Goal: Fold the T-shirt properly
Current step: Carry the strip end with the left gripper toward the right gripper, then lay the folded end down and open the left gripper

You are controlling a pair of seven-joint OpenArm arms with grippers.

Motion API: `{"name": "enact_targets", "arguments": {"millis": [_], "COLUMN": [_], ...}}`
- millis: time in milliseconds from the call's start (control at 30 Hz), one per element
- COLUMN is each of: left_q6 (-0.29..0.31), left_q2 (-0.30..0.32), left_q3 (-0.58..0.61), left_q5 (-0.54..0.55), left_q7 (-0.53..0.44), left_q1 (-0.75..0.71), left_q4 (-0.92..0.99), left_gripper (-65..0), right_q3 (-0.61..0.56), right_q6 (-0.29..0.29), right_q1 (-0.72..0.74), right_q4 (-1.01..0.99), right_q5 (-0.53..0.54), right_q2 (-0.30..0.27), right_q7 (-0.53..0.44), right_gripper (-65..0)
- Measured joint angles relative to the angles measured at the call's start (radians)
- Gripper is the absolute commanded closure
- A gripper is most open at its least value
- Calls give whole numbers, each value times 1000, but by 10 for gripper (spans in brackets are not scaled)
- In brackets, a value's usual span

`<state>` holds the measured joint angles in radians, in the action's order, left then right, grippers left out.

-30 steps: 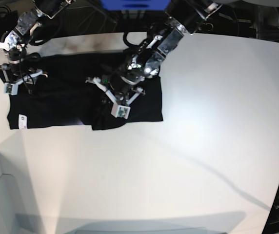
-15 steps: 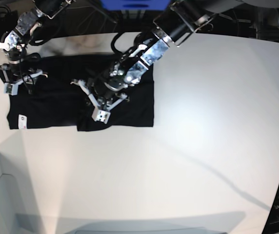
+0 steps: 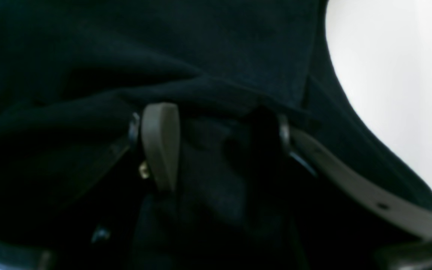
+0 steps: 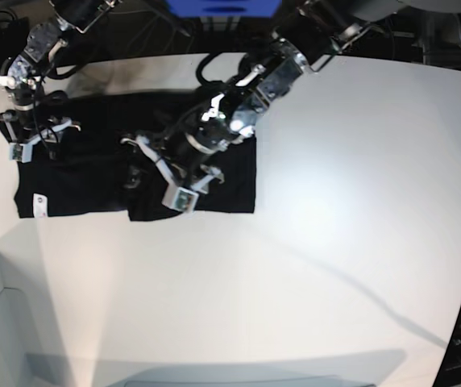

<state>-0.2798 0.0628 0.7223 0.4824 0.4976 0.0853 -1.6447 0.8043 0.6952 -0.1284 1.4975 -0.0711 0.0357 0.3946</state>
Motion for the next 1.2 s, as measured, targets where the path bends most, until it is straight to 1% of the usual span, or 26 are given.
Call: {"name": "enact_targets", "arguments": {"millis": [67, 167, 267, 400, 500, 600, 767, 800, 867, 900, 967, 1033, 1067, 1133, 1200], "left_q6": [1, 0, 1, 5, 3, 5, 8, 29, 106, 133, 167, 175, 176, 175, 169], "left_q2": [44, 85, 101, 95, 75, 31, -31, -48, -75, -87, -95, -77, -56, -10, 46], "left_q3": [-44, -95, -90, -54, 19, 127, 245, 250, 249, 243, 241, 241, 228, 164, 55], "left_q5": [5, -3, 0, 1, -1, 0, 7, 6, 3, -1, 0, 6, 9, 11, -1], "left_q7": [17, 19, 23, 19, 20, 21, 19, 19, 14, 11, 8, 23, 19, 21, 20], "left_q1": [-29, -75, -96, -96, -70, -3, 60, 69, 85, 89, 89, 82, 74, 56, 14], "left_q4": [-37, -57, -53, 7, 73, 143, 154, 154, 153, 152, 145, 106, 79, 27, -50], "left_gripper": [-343, -318, -281, -245, -245, -246, -247, -247, -247, -247, -247, -247, -247, -247, -247], "right_q3": [0, 0, -1, -1, 0, -1, -1, -1, -1, -1, -1, -1, -1, -1, 5], "right_q6": [0, 0, 0, 0, 0, 0, 0, 0, 0, 0, 0, 0, 0, 0, 1], "right_q1": [0, 14, 23, 23, 36, 39, 42, 42, 42, 42, 42, 42, 43, 48, 56], "right_q4": [0, -3, -4, -5, -6, -6, -6, -6, -6, -6, -6, -6, -6, -6, -5], "right_q5": [-2, -3, -4, -3, -9, -11, -11, -11, -11, -11, -11, -11, -11, -11, -14], "right_q2": [0, 0, 3, 6, 6, 6, 8, 8, 8, 8, 8, 8, 8, 8, 8], "right_q7": [0, 12, 13, 9, 21, 23, 21, 23, 21, 21, 21, 21, 21, 24, 29], "right_gripper": [-332, -332, -332, -332, -332, -332, -332, -332, -332, -332, -332, -332, -332, -332, -334]}}
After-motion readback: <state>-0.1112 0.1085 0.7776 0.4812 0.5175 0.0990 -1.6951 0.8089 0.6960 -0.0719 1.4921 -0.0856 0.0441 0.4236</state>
